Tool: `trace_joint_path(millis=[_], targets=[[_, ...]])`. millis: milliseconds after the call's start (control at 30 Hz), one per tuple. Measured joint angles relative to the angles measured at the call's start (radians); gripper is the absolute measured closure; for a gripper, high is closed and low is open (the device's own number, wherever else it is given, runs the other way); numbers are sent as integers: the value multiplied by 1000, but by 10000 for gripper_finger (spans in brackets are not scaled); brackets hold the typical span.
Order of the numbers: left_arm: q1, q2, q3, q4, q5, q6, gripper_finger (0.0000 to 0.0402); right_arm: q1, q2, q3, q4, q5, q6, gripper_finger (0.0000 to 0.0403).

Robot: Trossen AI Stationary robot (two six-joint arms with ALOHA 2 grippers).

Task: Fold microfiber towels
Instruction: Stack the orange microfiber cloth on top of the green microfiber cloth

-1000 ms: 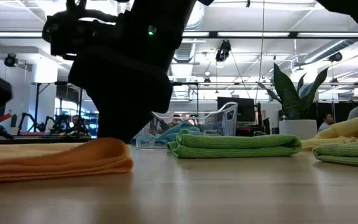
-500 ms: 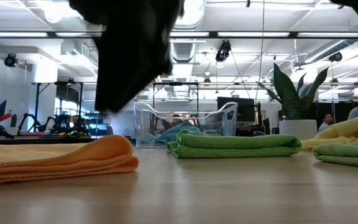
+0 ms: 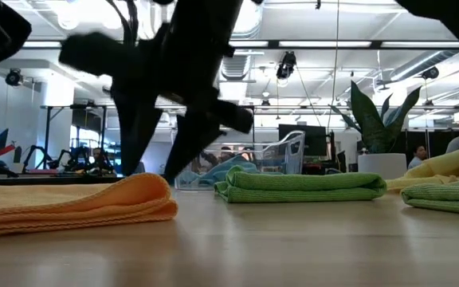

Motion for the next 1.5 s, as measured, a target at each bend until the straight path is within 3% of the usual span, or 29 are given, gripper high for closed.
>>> trace_joint_path(millis=[233,600,767,967,1033,1233,1500], targets=[[0,14,-26,3,0,0,251,-12,36,-3,55,-54,59,182],[0,13,-40,8,-4,0,251,0,75,-6,71,-27,44,200],[0,13,-40,10,-37,9,251,13,78,-8,71,17,24,259],[2,13,-44,9,-69,9,251,33,80,-11,91,44,-1,378],[2,13,-44,10,-80,9,251,34,77,-2,79,33,-9,386],[2,13,-44,9,-83,9,251,24,31,66,-79,-2,-27,392],[2,13,-44,10,-85,9,251,-33,-19,155,-396,96,17,393]])
